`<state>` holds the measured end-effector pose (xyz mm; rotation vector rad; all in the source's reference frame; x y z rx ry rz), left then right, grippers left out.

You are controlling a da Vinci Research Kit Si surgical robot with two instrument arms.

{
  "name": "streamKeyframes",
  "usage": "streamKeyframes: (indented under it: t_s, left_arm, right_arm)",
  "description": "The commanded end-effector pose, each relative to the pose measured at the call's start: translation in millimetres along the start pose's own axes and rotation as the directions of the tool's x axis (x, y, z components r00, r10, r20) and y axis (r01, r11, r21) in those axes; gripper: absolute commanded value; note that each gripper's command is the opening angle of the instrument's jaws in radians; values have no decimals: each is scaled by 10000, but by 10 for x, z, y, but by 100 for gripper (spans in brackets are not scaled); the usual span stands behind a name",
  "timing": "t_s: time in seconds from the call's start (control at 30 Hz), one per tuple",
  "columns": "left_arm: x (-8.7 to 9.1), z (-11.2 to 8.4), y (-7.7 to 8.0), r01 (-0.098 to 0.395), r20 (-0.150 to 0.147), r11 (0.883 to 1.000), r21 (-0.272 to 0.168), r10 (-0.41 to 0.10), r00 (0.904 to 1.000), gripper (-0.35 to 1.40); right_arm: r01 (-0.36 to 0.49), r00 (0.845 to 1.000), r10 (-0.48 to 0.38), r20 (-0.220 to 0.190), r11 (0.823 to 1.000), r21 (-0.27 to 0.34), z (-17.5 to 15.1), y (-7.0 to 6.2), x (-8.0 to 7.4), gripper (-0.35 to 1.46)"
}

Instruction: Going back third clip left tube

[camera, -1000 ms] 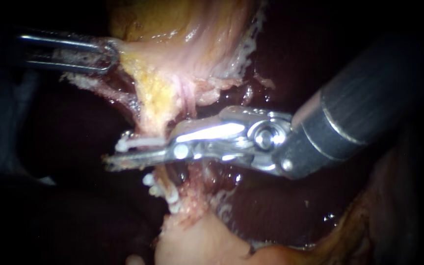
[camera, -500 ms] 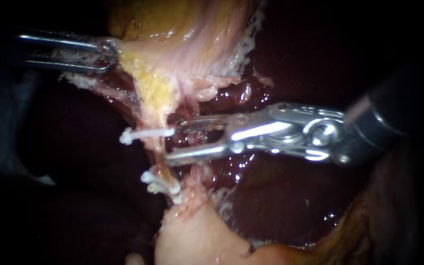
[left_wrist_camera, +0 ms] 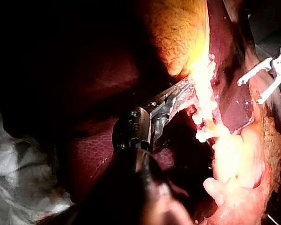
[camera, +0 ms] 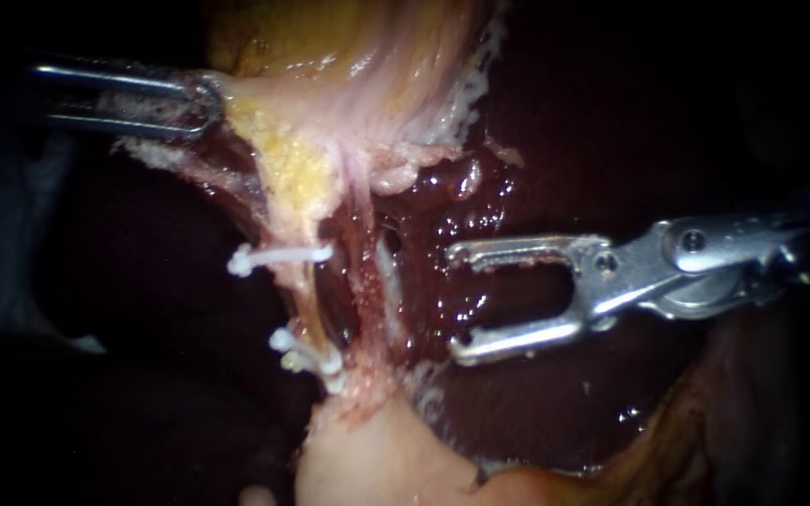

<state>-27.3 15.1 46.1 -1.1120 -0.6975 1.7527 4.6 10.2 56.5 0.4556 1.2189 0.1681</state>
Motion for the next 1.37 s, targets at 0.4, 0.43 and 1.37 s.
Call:
streamKeyframes:
  t_s: [0.4, 0.43, 1.37]
  left_arm:
    - [-1, 2, 0, -3, -8, 10000, 13, 3, 10000, -35]
    - [-1, 2, 0, -4, -10, 10000, 17, 4, 10000, -35]
    - [-17, 61, -26, -159, -81, 9998, 123, 160, 9998, -35]
  right_arm:
    - [176, 9997, -173, 144, 9997, -174, -38, 4, 4, 50]
    - [177, 9997, -175, 143, 9997, -167, -39, 4, 4, 50]
    - [188, 9997, -185, 148, 9997, -173, -43, 2, 2, 50]
